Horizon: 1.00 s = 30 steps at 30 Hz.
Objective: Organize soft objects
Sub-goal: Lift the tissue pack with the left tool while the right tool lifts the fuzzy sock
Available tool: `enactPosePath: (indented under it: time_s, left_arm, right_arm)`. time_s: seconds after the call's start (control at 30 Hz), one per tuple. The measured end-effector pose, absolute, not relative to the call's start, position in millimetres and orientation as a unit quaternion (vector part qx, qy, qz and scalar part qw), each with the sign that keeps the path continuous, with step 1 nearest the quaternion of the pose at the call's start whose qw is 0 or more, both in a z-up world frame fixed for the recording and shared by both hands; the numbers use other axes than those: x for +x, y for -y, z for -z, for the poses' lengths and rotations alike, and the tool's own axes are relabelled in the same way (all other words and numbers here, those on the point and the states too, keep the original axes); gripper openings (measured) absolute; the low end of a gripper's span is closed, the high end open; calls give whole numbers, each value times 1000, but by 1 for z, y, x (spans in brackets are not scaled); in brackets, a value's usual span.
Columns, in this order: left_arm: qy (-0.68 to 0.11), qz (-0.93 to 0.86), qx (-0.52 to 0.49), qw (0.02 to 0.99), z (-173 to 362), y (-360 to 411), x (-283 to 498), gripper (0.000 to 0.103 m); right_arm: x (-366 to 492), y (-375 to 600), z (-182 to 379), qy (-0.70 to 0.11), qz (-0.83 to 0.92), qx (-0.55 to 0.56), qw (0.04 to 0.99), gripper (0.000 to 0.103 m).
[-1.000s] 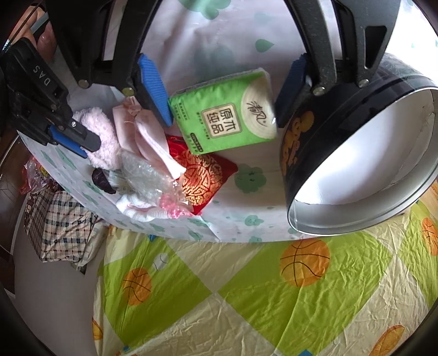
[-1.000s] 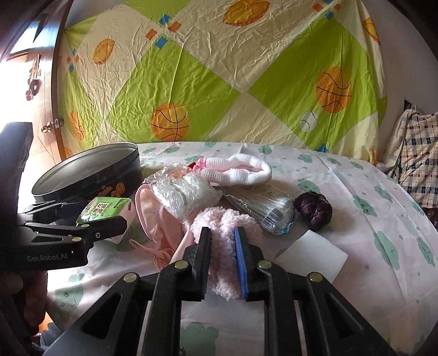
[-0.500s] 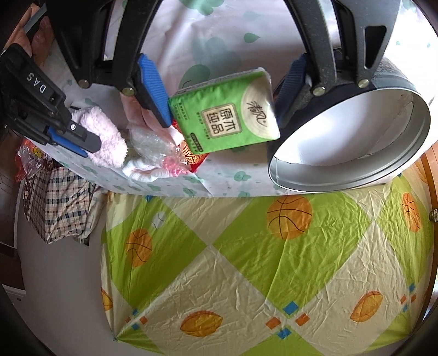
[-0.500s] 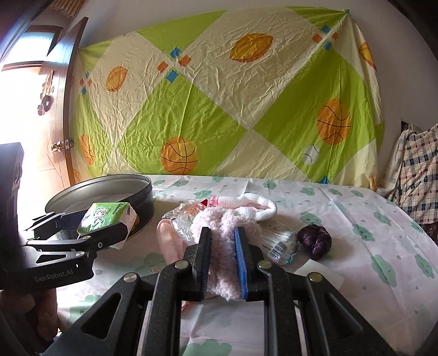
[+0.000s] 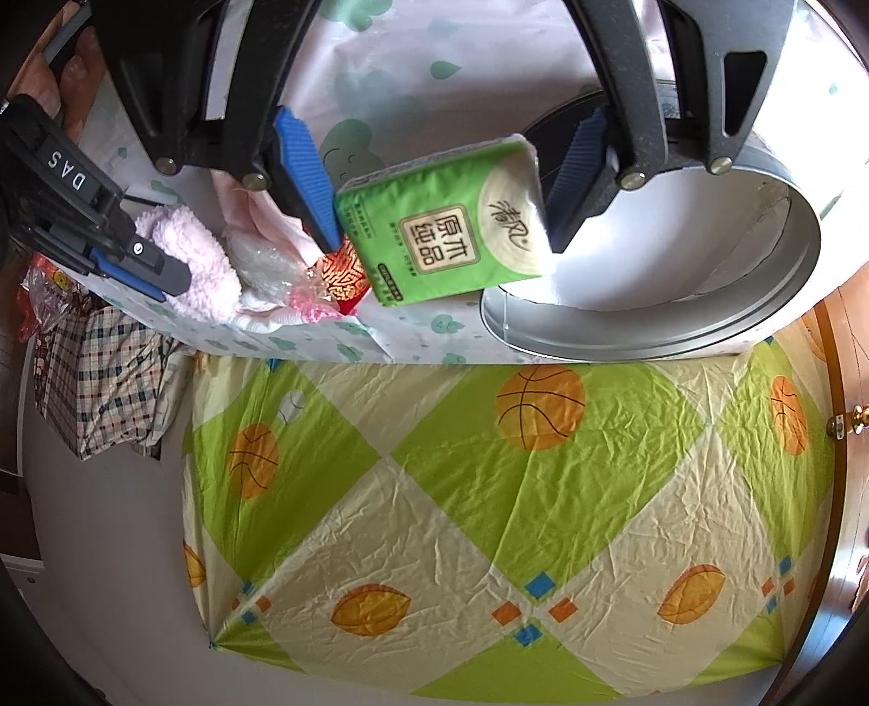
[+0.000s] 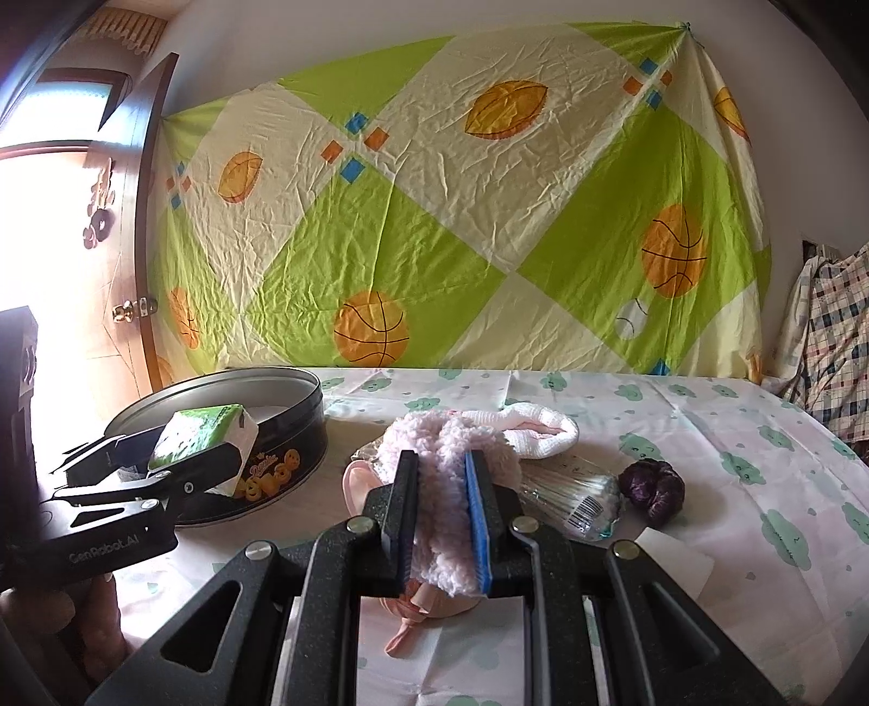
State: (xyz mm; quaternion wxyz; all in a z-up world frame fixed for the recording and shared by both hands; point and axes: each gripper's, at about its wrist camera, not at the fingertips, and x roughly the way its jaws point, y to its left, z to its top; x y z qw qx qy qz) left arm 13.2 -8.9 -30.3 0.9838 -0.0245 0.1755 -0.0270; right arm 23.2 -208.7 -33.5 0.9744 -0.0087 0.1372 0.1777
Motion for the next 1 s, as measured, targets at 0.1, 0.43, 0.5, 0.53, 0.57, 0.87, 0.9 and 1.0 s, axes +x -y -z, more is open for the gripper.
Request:
enactPosePath:
  time_s: [0.1,0.43,0.5,0.53,0.57,0.87,0.9,1.0]
  left_arm:
    - [-173,24,-26,984,30,5,12,76]
    - [-164,7,-32,986,29,-10,10,76]
    - [-163,3,-34,986,29,-13,9,76]
    - [-162,0,-35,986,28,-15,9,76]
    - [-161,-2,-36,986,28,-17,9,76]
    - [-154,-18,-39,987,27,-33,7,76]
    - [-154,-19,-40,987,28,-34,6,76]
    - [-153,-23,-41,987,28,-38,6,76]
  right_arm:
    - [23,205,33,-135,-182,-8,974,19]
    - [22,192,31,-129,-191,-10,973,19]
    - [21,189,31,-129,-195,-13,972,19]
    - [21,187,31,-129,-196,-15,972,19]
    - [21,185,31,-128,-198,-15,972,19]
    - [20,169,30,-126,-212,-19,969,19]
    - [20,168,30,-126,-214,-20,968,19]
    - [19,160,30,-125,-221,-25,967,19]
